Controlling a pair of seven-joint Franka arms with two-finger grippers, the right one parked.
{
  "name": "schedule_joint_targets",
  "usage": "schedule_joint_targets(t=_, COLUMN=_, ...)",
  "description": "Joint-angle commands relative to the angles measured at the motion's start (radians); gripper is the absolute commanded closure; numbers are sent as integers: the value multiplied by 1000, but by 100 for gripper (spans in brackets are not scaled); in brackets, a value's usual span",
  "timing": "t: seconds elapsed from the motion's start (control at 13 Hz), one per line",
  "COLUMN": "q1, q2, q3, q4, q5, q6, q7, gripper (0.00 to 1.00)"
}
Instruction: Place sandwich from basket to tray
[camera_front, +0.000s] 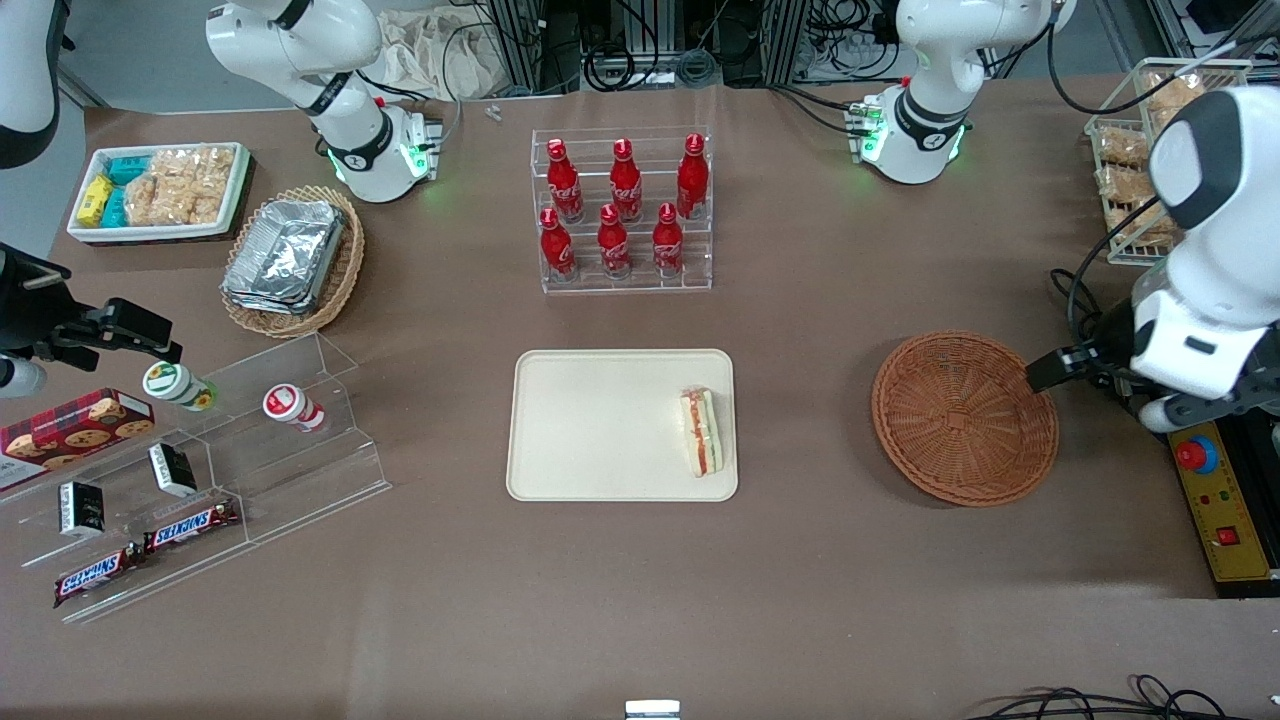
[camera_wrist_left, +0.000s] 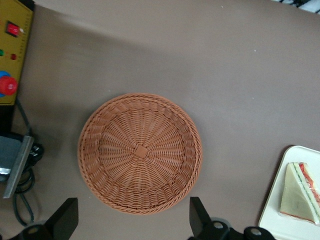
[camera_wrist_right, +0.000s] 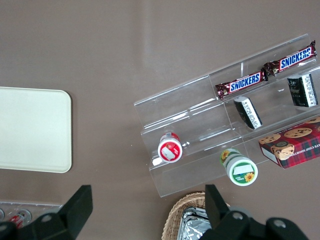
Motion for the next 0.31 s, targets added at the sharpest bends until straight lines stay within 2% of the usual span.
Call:
schedule_joint_targets(t=0.0, q1=48, q2=-70, q3=-15, q4=-17, q5=-20, q6=-68, q7=17, gripper=0)
schedule_joint_targets(t=0.23, q1=85, q2=-70, q3=-15, q4=44, q5=-67, q6=-164, q7=23, gripper=0)
